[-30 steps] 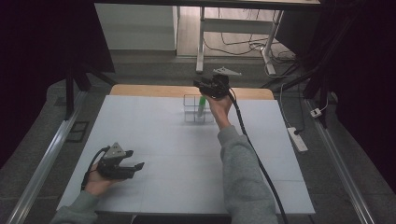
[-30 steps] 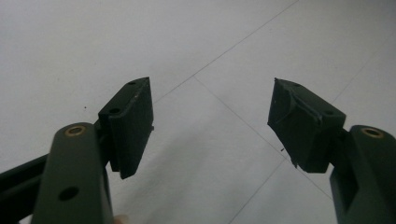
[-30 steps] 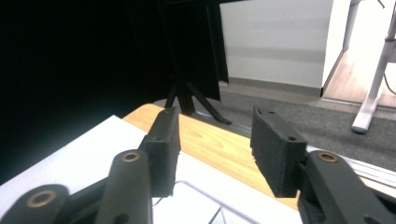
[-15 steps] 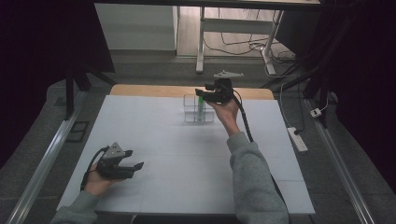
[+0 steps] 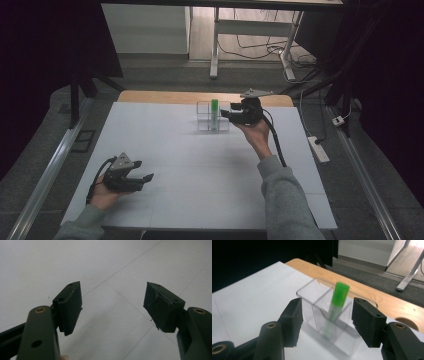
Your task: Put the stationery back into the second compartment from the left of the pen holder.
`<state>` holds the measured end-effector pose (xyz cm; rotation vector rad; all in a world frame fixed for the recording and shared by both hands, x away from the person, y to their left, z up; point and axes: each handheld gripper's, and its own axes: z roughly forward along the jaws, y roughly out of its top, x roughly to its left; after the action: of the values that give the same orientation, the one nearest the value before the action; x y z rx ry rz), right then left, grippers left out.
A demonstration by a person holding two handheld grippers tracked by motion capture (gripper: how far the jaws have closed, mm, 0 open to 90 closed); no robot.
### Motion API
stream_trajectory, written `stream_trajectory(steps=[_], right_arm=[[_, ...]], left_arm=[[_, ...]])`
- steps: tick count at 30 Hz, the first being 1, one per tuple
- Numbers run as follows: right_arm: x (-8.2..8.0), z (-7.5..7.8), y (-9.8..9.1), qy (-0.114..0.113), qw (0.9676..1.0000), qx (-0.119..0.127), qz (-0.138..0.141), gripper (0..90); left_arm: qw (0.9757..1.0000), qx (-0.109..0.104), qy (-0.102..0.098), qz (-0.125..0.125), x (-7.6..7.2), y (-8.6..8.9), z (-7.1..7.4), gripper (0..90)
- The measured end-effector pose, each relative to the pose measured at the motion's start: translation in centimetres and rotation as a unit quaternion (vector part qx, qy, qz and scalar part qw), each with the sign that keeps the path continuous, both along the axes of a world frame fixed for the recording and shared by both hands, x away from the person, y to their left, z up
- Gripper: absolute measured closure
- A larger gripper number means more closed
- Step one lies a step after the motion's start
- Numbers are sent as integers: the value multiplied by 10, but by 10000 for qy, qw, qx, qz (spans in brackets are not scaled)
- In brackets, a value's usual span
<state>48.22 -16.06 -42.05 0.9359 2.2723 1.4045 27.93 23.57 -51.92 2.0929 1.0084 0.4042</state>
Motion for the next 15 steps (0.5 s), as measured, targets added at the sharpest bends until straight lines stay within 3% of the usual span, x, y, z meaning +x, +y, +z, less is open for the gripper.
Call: stream_trajectory(steps=[15], right_arm=[[-67, -17, -67, 21, 9998, -199, -27, 401]], left_arm=[[10000, 23, 12, 31, -1, 0, 0, 310]])
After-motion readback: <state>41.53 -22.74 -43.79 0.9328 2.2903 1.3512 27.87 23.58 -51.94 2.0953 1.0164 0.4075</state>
